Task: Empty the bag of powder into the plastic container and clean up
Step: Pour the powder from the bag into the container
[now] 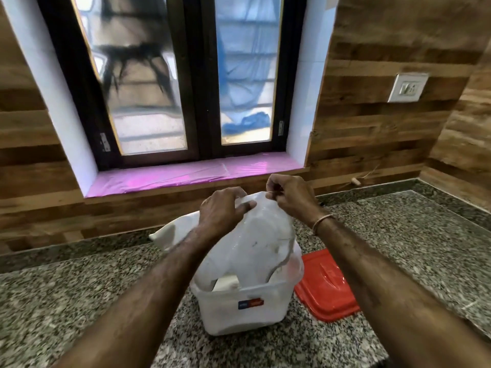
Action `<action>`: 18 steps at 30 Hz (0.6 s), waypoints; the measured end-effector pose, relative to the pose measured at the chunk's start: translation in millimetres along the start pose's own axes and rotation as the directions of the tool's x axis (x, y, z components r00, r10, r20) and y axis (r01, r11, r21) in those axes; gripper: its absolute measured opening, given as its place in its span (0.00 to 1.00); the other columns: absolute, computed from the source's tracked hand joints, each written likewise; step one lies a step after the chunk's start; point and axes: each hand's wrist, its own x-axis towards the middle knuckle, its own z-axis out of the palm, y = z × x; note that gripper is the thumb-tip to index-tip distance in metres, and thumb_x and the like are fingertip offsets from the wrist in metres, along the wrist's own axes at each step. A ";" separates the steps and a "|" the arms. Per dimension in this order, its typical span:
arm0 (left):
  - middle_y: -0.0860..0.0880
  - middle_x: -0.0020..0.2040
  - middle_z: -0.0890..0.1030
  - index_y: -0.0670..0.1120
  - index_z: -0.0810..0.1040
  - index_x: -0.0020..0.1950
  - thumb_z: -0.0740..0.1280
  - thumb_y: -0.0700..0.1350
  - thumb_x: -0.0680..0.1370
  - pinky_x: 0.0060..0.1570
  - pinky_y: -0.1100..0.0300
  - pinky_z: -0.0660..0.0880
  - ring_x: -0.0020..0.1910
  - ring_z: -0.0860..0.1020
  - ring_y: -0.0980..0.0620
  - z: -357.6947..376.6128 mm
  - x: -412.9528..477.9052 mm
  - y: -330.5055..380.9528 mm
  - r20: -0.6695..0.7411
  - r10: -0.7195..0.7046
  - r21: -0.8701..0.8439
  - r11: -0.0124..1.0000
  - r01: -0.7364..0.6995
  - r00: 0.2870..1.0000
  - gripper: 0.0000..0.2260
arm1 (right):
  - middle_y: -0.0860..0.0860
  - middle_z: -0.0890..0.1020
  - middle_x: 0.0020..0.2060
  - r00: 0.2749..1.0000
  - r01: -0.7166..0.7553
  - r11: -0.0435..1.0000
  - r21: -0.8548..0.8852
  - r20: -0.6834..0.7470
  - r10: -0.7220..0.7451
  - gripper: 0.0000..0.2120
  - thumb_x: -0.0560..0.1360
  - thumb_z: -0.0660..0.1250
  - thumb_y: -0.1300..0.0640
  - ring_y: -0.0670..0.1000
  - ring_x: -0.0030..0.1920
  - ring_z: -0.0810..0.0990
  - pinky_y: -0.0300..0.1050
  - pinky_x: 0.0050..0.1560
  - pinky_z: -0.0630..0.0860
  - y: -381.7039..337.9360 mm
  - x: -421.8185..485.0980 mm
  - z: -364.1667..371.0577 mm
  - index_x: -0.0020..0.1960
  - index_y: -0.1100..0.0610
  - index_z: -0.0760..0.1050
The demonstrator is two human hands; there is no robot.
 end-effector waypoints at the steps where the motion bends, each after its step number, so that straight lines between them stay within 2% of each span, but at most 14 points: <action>1: 0.53 0.56 0.85 0.54 0.83 0.55 0.71 0.59 0.76 0.54 0.52 0.74 0.57 0.81 0.49 6.1 6.4 3.3 -0.022 -0.014 -0.035 0.999 0.013 1.000 0.13 | 0.44 0.83 0.37 1.000 -0.014 1.000 0.026 -0.002 0.014 0.06 0.73 0.76 0.60 0.42 0.37 0.78 0.32 0.34 0.68 2.2 0.1 1.8 0.42 0.53 0.79; 3: 0.53 0.49 0.87 0.52 0.84 0.48 0.74 0.55 0.75 0.50 0.54 0.76 0.52 0.82 0.49 15.7 13.3 5.2 -0.059 -0.040 -0.063 0.997 0.036 0.997 0.08 | 0.45 0.83 0.36 0.999 -0.046 0.993 0.107 0.002 0.046 0.06 0.73 0.76 0.60 0.40 0.36 0.77 0.27 0.35 0.67 8.9 -2.0 6.4 0.42 0.54 0.79; 5: 0.53 0.45 0.87 0.52 0.85 0.44 0.75 0.54 0.74 0.48 0.55 0.78 0.48 0.83 0.50 22.4 15.5 3.4 -0.112 -0.069 -0.078 0.995 0.061 0.991 0.07 | 0.47 0.84 0.38 0.993 -0.107 0.951 0.292 -0.017 0.117 0.04 0.74 0.75 0.58 0.41 0.38 0.78 0.31 0.38 0.72 18.1 -6.6 12.8 0.44 0.55 0.80; 6: 0.54 0.44 0.86 0.52 0.85 0.43 0.75 0.54 0.75 0.46 0.56 0.77 0.47 0.82 0.50 23.1 15.9 2.8 -0.145 -0.100 -0.091 0.992 0.087 0.984 0.07 | 0.47 0.84 0.41 0.986 -0.145 0.893 0.425 -0.016 0.168 0.04 0.75 0.74 0.56 0.41 0.41 0.79 0.31 0.40 0.74 24.1 -11.0 15.3 0.47 0.55 0.81; 8: 0.53 0.44 0.86 0.52 0.85 0.42 0.74 0.55 0.75 0.46 0.55 0.78 0.46 0.82 0.49 23.1 20.0 -2.5 -0.184 -0.191 -0.139 0.976 0.167 0.964 0.07 | 0.47 0.85 0.50 0.968 -0.228 0.695 0.682 0.081 0.238 0.11 0.78 0.72 0.55 0.42 0.50 0.83 0.35 0.48 0.79 41.3 -25.2 22.7 0.60 0.55 0.79; 9: 0.53 0.44 0.86 0.53 0.85 0.42 0.73 0.55 0.75 0.47 0.53 0.79 0.46 0.82 0.49 22.5 23.8 -7.8 -0.182 -0.245 -0.186 0.960 0.211 0.952 0.07 | 0.49 0.86 0.52 0.961 -0.264 0.609 0.748 0.151 0.231 0.13 0.79 0.71 0.56 0.45 0.53 0.84 0.40 0.51 0.82 50.4 -35.1 29.2 0.63 0.57 0.79; 10: 0.53 0.43 0.86 0.54 0.85 0.41 0.73 0.55 0.74 0.47 0.52 0.80 0.46 0.83 0.48 21.8 27.6 -14.0 -0.172 -0.294 -0.243 0.937 0.249 0.940 0.06 | 0.53 0.87 0.52 0.959 -0.282 0.586 0.760 0.196 0.207 0.12 0.79 0.71 0.57 0.47 0.52 0.85 0.45 0.53 0.82 59.1 -44.4 37.4 0.61 0.59 0.80; 12: 0.53 0.39 0.85 0.54 0.85 0.39 0.73 0.54 0.73 0.48 0.49 0.81 0.45 0.83 0.47 21.8 33.3 -23.4 -0.139 -0.364 -0.371 0.881 0.292 0.921 0.06 | 0.53 0.87 0.42 0.950 -0.310 0.625 0.716 0.223 0.217 0.05 0.77 0.73 0.57 0.49 0.44 0.83 0.53 0.49 0.80 74.5 -59.3 56.2 0.49 0.59 0.84; 14: 0.53 0.37 0.85 0.53 0.85 0.38 0.73 0.52 0.74 0.47 0.50 0.80 0.43 0.82 0.49 26.1 34.2 -29.0 -0.108 -0.408 -0.476 0.822 0.314 0.906 0.06 | 0.46 0.82 0.32 0.944 -0.326 0.660 0.677 0.189 0.272 0.08 0.72 0.74 0.53 0.46 0.37 0.78 0.52 0.43 0.76 83.9 -62.9 70.1 0.37 0.56 0.81; 18: 0.51 0.37 0.84 0.52 0.85 0.37 0.71 0.48 0.75 0.45 0.53 0.78 0.42 0.80 0.47 31.7 33.2 -42.7 -0.043 -0.480 -0.588 0.721 0.367 0.876 0.08 | 0.43 0.78 0.27 0.946 -0.316 0.757 0.572 0.132 0.295 0.09 0.67 0.72 0.47 0.43 0.32 0.74 0.54 0.40 0.77 89.2 -51.6 77.0 0.32 0.50 0.77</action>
